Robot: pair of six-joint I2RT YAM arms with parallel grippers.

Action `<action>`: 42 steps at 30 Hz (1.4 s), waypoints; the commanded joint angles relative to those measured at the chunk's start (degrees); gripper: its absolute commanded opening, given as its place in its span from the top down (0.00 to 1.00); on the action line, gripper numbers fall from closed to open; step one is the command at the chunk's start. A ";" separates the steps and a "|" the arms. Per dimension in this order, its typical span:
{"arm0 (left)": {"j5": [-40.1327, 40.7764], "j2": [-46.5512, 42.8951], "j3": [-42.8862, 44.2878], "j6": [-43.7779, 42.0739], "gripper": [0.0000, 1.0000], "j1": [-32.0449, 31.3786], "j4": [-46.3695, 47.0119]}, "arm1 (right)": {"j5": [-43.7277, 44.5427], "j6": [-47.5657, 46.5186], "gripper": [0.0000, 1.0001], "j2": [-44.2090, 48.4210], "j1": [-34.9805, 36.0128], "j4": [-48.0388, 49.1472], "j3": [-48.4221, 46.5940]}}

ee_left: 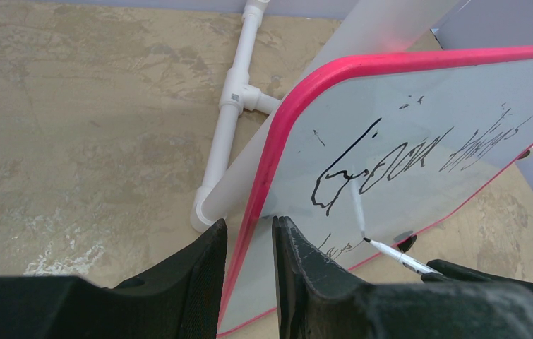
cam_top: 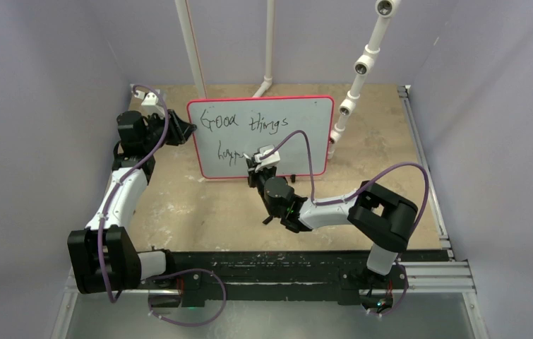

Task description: Write a sentence on the whiteboard

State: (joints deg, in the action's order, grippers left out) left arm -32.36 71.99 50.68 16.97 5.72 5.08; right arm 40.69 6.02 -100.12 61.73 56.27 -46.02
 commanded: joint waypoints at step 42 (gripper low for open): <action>-0.91 -1.15 -0.55 0.30 0.70 0.00 2.29 | -0.30 4.28 1.00 1.04 -0.42 -1.06 1.93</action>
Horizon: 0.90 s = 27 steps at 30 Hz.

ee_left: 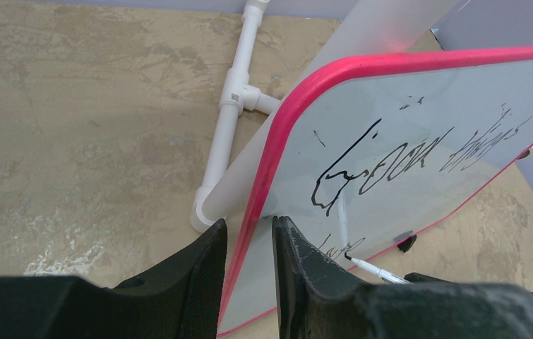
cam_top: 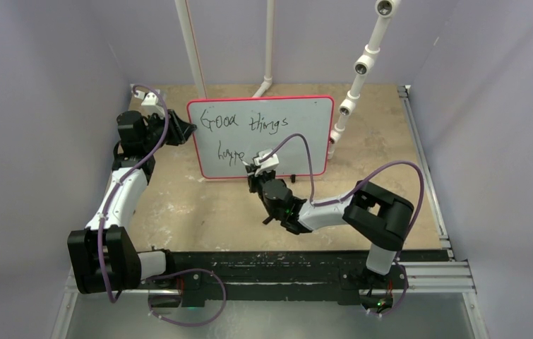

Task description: Write a sentence on the whiteboard

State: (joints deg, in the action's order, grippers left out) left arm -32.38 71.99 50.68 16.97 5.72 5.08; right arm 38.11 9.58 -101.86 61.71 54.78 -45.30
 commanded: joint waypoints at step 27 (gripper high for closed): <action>-0.74 -1.32 -0.66 0.10 0.71 -0.01 2.04 | -4.10 -1.37 1.00 10.87 -1.92 2.16 3.90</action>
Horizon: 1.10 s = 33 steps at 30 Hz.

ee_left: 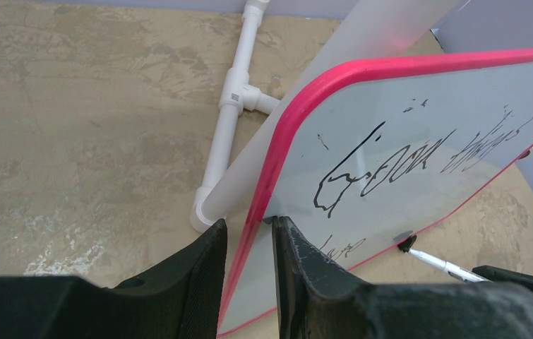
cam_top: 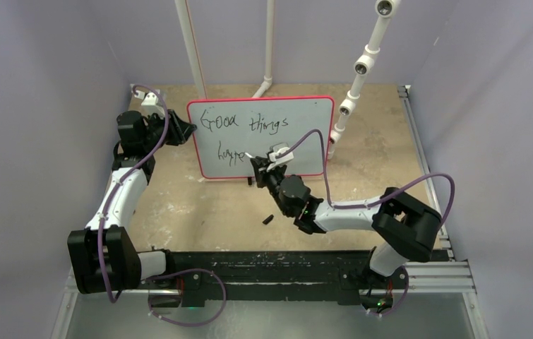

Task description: Write a sentence on the whiteboard

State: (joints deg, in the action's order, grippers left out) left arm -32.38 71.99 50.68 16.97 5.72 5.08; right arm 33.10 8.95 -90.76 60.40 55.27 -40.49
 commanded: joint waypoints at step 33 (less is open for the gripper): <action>-0.58 -1.06 -0.52 -0.10 0.70 -0.07 1.95 | 2.93 -0.32 1.00 -6.18 -2.56 0.62 -3.35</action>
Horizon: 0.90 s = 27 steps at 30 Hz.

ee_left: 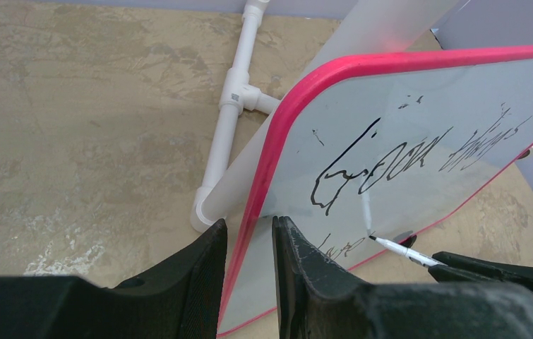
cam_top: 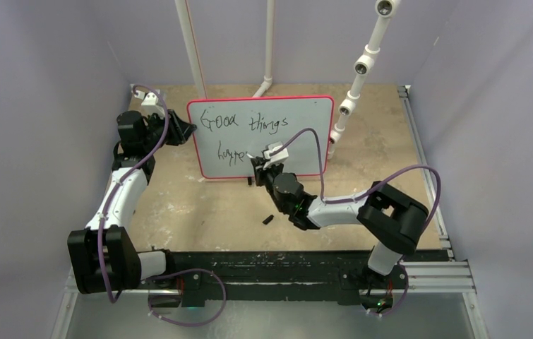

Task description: Write a sentence on the whiteboard

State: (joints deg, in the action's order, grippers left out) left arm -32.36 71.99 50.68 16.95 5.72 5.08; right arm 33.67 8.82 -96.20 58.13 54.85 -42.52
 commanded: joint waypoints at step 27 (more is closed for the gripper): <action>-0.97 -0.88 -0.49 0.19 0.71 -0.04 2.18 | 5.56 -0.60 1.00 1.66 -0.21 3.18 -1.43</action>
State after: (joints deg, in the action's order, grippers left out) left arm -32.38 71.99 50.68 16.97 5.72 5.08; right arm 34.17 10.31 -97.27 58.57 54.89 -42.52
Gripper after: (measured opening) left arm 0.295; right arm 0.118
